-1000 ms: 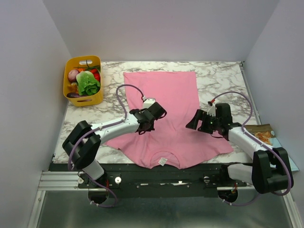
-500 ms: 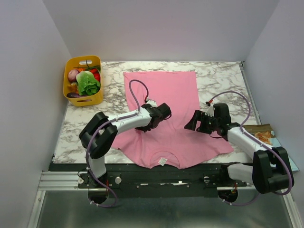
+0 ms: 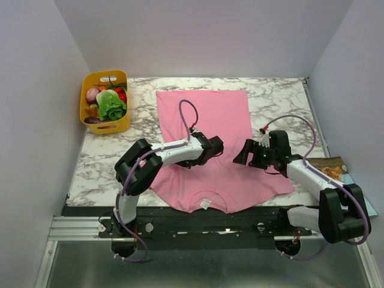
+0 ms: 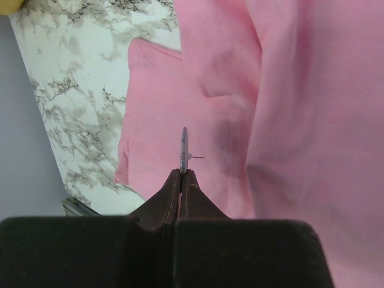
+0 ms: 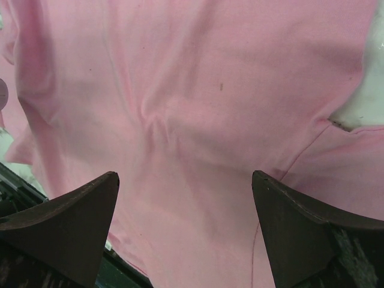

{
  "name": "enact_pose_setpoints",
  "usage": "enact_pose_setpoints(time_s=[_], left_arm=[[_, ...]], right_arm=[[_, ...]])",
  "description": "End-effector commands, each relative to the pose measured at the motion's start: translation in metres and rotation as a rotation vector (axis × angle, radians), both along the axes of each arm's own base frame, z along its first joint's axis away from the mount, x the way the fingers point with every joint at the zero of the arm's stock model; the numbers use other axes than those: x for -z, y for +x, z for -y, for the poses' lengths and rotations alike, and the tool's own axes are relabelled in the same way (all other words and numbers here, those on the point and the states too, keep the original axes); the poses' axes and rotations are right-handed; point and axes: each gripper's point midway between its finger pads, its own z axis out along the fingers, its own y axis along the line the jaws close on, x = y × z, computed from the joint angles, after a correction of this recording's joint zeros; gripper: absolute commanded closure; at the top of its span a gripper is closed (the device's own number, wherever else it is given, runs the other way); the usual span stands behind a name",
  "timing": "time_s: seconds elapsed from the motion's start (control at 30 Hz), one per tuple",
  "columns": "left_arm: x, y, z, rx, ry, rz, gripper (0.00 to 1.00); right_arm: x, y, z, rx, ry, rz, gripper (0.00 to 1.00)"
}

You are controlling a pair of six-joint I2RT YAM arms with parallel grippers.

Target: Pin the brooch onto the clothing

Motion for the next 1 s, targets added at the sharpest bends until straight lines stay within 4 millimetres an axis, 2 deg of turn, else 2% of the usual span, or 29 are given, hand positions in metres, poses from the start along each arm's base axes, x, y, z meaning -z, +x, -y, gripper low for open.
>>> enact_pose_setpoints(time_s=[0.0, 0.37, 0.6, 0.97], left_arm=[[0.0, 0.005, 0.007, 0.005, 0.042, 0.04, 1.0], [0.009, 0.005, 0.02, 0.033, 0.06, 0.028, 1.0], [0.008, 0.005, 0.034, 0.054, 0.035, 0.029, 1.0], [0.006, 0.004, 0.046, 0.074, 0.002, 0.028, 1.0]], right_arm=[[-0.009, 0.011, 0.0, -0.003, -0.021, 0.048, 0.0], [-0.008, 0.01, 0.001, 0.003, -0.026, 0.044, 0.0], [-0.008, 0.01, 0.002, 0.005, -0.028, 0.044, 0.0], [-0.008, 0.011, 0.002, 0.004, -0.029, 0.044, 0.0]])
